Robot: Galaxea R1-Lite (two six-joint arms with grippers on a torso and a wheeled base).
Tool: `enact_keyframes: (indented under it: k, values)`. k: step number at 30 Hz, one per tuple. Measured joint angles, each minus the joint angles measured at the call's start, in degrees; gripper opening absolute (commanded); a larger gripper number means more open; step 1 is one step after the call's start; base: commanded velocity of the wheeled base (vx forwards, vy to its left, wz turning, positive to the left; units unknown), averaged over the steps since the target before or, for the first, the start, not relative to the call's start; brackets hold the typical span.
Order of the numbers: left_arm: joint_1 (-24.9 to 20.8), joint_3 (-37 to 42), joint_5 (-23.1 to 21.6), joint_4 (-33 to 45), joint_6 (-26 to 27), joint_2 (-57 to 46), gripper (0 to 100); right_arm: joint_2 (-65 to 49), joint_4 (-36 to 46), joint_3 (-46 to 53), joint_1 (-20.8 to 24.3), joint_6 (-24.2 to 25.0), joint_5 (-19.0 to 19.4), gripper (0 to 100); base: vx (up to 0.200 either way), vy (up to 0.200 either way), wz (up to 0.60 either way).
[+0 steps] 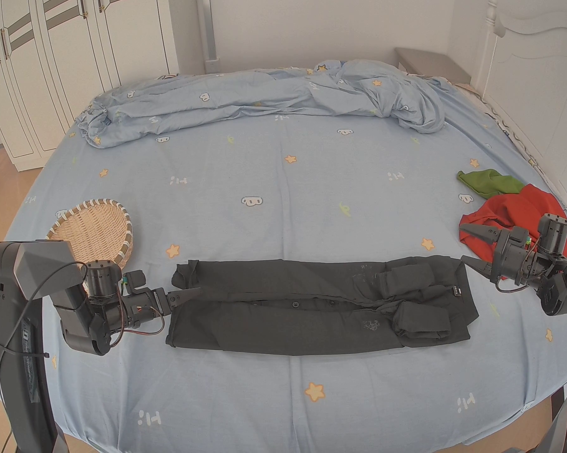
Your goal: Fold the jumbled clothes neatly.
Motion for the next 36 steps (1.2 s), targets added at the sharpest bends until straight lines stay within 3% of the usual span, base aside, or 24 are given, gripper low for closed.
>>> enact_keyframes:
  k: [8,14,27,28,36]
  values:
    - [-0.7,-1.2,-0.5,-1.0,-1.2,0.8,100,-0.3,0.0,0.2,0.0,0.1,0.1,100,0.0,0.0,0.0]
    - [-2.3,-2.3,-4.4,-0.3,-3.4,0.9,100,-0.5,0.0,0.3,0.1,0.1,0.1,100,0.0,0.0,0.0]
    - [-3.0,-6.4,-5.3,2.0,-3.7,3.2,100,-0.5,0.0,0.3,0.1,0.1,0.2,100,0.0,0.0,0.0]
    - [-3.1,-6.9,-5.3,2.4,-3.7,3.5,0,-0.5,0.0,0.3,0.1,0.1,0.2,100,0.0,0.0,0.0]
    - [-3.7,-7.8,-4.9,6.1,-3.8,4.4,0,-0.6,0.0,0.3,0.1,0.1,0.2,100,0.0,0.0,0.0]
